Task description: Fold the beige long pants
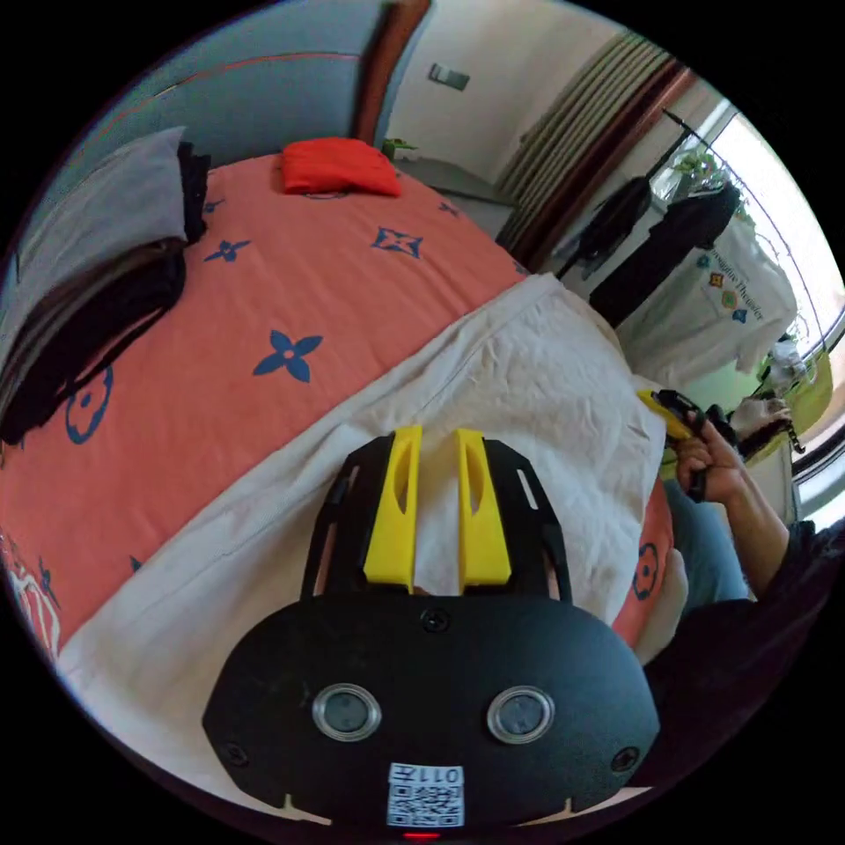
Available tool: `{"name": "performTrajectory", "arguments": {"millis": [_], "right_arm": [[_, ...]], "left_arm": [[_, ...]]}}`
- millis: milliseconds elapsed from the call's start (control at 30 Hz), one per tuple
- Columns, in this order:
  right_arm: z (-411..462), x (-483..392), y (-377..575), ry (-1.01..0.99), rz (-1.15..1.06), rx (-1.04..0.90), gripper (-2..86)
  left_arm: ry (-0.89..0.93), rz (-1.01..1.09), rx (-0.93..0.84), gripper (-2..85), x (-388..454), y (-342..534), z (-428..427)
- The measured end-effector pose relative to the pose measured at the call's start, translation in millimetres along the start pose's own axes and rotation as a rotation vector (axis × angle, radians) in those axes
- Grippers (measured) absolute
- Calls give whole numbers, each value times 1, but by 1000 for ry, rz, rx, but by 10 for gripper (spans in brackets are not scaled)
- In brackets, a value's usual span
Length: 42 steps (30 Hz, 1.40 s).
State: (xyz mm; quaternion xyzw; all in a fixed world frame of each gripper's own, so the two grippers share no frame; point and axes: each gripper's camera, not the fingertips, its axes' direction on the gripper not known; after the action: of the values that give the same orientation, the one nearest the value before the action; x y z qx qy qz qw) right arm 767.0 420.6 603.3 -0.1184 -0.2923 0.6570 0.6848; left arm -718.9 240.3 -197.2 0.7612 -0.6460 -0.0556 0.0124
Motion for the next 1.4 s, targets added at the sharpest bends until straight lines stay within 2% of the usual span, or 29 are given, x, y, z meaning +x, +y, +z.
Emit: {"name": "performTrajectory", "arguments": {"millis": [67, 100, 167, 200, 233, 267, 333, 400, 500, 567, 600, 667, 733, 767, 833, 933, 1033, 1100, 1200, 1267, 1300, 1400], "right_arm": [[0, -4, -1, 12, -9, -12, 0], [0, -4, -1, 10, -9, -13, 0], [0, -8, 1, 9, -13, -15, 0], [-1, -9, 2, 8, -14, -14, 0], [-1, -12, 5, 6, -13, -11, 0], [-2, -16, 7, 11, -15, -10, 0], [-1, -25, 10, 37, -33, -13, 0], [0, -35, 14, 66, -55, -12, -1], [-1, -48, 24, 70, -53, 3, -1], [-3, -61, 33, 60, -55, 14, -1], [-3, -65, 36, 60, -59, 15, -1], [-4, -82, 46, 62, -76, 27, 0], [-4, -96, 56, 48, -81, 44, 0], [-4, -107, 63, 43, -87, 53, 1], [-1, -130, 75, 45, -115, 46, 2], [0, -179, 96, 52, -222, 64, 4], [7, -232, 122, 63, -353, 58, 7], [16, -263, 142, 75, -423, 38, 10], [41, -313, 189, 42, -531, -19, 16], [54, -361, 231, 27, -667, -41, 21], [57, -374, 243, 23, -703, -55, 22], [78, -433, 320, -36, -937, -162, 28]], "left_arm": [[220, -41, 137, 78, -15, 7, -22], [277, -76, 204, 79, -22, 13, -31], [398, -265, 465, 75, -53, 44, -59], [405, -294, 501, 73, -59, 51, -63], [349, -349, 502, 67, -67, 63, -70], [210, -407, 431, 58, -71, 70, -74], [52, -516, 285, 39, -77, 73, -71], [5, -540, 215, 36, -78, 64, -66], [-78, -493, 166, 64, -67, 50, -74], [43, -382, 170, 119, -48, 48, -92], [38, -365, 168, 126, -39, 50, -97], [-56, -262, 192, 147, 15, 65, -110], [-33, -163, 124, 159, 59, 78, -94], [-97, -89, 34, 164, 87, 84, -74], [-323, 39, 82, 165, 123, 97, -71], [-331, 63, 105, 159, 137, 97, -110], [-572, 306, 198, 158, 176, 114, -148], [-511, 394, 81, 158, 180, 119, -140], [-356, 253, 8, 178, 154, 122, -155], [-202, 55, 87, 200, 128, 130, -220], [-176, 19, 116, 205, 122, 134, -240], [-91, -140, 351, 215, 88, 188, -352]]}}
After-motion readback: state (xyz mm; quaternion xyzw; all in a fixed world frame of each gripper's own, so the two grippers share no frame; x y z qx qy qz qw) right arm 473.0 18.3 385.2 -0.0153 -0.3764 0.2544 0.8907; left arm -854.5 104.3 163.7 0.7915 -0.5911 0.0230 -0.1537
